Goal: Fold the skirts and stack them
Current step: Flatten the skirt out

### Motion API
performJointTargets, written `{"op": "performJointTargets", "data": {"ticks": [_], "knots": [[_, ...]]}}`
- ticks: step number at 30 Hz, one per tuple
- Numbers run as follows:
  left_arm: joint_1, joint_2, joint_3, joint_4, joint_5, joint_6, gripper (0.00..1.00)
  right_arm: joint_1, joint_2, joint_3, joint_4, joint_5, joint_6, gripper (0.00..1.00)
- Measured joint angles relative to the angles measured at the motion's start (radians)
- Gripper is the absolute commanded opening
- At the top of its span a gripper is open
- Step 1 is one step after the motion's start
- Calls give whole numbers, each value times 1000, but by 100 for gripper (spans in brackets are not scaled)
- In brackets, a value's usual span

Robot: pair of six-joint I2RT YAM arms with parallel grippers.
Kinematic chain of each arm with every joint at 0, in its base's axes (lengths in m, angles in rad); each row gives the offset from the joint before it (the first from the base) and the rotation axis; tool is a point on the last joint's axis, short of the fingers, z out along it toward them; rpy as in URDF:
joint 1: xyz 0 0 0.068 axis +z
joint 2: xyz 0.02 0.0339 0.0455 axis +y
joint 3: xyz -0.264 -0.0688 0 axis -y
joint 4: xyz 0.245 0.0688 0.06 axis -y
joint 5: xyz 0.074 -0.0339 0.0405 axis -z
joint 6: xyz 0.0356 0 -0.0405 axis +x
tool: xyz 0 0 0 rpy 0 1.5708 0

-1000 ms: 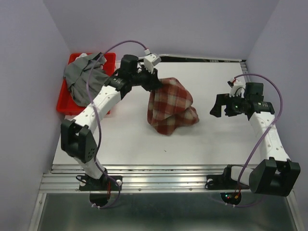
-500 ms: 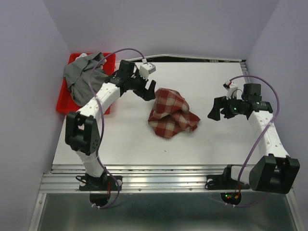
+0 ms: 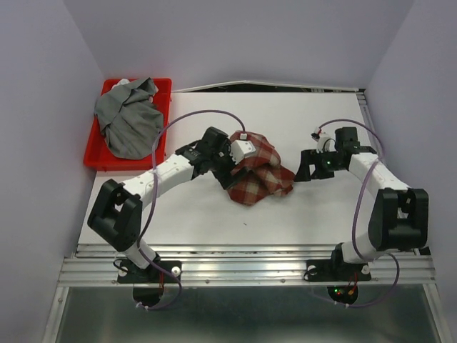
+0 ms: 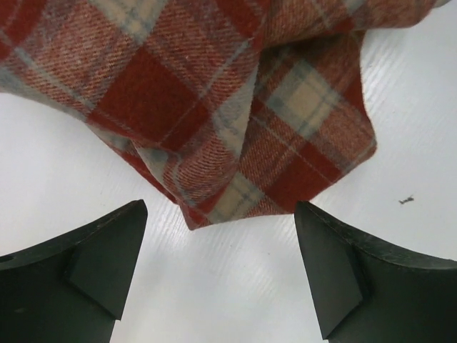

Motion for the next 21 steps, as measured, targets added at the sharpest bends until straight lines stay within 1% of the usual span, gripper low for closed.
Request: {"op": "performJointTargets", "data": {"ticks": [3,4,6,7,8,9,10,11,12,13,14,15,18,21], "knots": [[-16,45,-6,35,-66,-8,95,38,91,11,51,3,35,85],[-22,63,-6,53,-86,-10,95,55,134,20,69,7,42,82],[-23,87,-6,77,-112,-13,88,83,195,37,93,16,56,77],[-27,106,-5,90,-128,-15,84,97,222,42,107,21,65,72],[-28,116,-3,96,-140,-16,67,117,253,47,127,29,77,60],[-29,143,7,101,-155,-19,54,132,276,50,140,37,85,53],[-29,149,11,100,-163,-17,43,138,282,53,143,41,94,42],[-30,172,27,103,-176,-25,33,149,297,63,146,43,95,20],[-29,200,50,98,-190,-24,19,161,311,80,147,58,101,12],[-27,215,74,83,-192,-25,14,166,327,99,152,71,113,5],[-19,229,106,61,-189,-34,7,167,333,108,156,80,114,1],[-14,236,129,48,-173,-40,1,165,335,118,159,96,123,1],[30,224,208,5,-91,-66,0,123,323,154,159,121,142,1],[113,172,265,-38,19,-99,0,16,272,207,143,149,138,1]]}}
